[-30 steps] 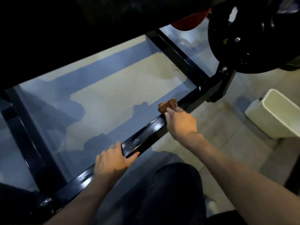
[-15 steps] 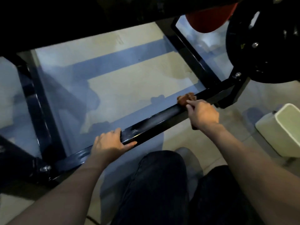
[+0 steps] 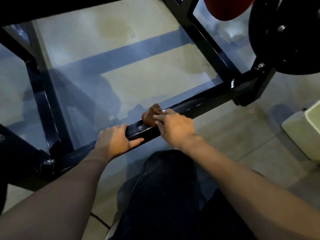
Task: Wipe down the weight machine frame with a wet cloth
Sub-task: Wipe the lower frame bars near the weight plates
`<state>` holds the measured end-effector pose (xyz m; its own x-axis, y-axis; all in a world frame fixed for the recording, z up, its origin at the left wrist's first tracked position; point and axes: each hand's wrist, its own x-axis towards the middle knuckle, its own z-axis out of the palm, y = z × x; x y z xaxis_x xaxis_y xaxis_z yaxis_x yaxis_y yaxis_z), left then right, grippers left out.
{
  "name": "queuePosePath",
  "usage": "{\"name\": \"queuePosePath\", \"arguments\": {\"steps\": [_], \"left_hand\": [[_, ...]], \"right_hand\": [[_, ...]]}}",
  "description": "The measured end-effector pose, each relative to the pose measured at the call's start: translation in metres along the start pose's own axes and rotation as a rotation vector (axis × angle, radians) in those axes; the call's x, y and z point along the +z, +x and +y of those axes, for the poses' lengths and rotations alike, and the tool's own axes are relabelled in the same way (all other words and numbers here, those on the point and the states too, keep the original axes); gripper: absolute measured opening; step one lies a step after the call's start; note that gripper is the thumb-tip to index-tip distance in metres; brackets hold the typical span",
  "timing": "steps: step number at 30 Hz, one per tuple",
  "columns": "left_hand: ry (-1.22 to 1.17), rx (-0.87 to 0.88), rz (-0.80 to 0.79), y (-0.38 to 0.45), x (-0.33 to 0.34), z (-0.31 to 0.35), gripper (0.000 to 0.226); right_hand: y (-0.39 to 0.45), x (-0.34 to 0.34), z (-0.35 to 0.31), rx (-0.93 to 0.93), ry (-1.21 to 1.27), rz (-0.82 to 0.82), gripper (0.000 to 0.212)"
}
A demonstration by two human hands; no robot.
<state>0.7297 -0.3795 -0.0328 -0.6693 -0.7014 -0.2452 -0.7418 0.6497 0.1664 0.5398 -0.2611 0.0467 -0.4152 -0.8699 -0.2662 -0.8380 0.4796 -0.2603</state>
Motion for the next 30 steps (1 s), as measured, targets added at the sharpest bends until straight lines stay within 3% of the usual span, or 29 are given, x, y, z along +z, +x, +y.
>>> {"name": "queuePosePath", "arguments": {"steps": [4, 7, 10, 15, 20, 25, 27, 30], "left_hand": [[0.001, 0.043, 0.037, 0.0, 0.005, -0.004, 0.075], [-0.005, 0.053, 0.035, 0.0, 0.008, -0.006, 0.074], [-0.029, 0.036, 0.018, 0.0, 0.006, -0.004, 0.07], [-0.073, 0.03, 0.034, -0.002, 0.001, -0.001, 0.073], [-0.06, 0.024, 0.033, -0.002, 0.003, -0.002, 0.068], [-0.052, 0.026, 0.027, -0.002, 0.003, -0.001, 0.068], [-0.047, 0.025, 0.026, -0.002, 0.002, -0.001, 0.069], [-0.036, 0.033, 0.027, -0.002, 0.002, -0.001, 0.069]], "right_hand": [[0.024, -0.03, 0.071, 0.274, -0.023, 0.069, 0.035], [0.027, -0.032, 0.086, 0.418, 0.007, 0.136, 0.036], [0.012, -0.015, 0.04, 0.366, 0.031, 0.12, 0.036], [-0.027, 0.026, -0.059, 0.048, 0.057, -0.024, 0.035], [-0.012, 0.011, 0.006, 0.057, 0.028, 0.045, 0.036], [0.025, -0.04, 0.111, 0.429, -0.095, 0.14, 0.037], [0.028, -0.04, 0.106, 0.483, -0.1, 0.158, 0.036], [0.02, -0.015, 0.049, 0.3, -0.05, 0.113, 0.033]]}}
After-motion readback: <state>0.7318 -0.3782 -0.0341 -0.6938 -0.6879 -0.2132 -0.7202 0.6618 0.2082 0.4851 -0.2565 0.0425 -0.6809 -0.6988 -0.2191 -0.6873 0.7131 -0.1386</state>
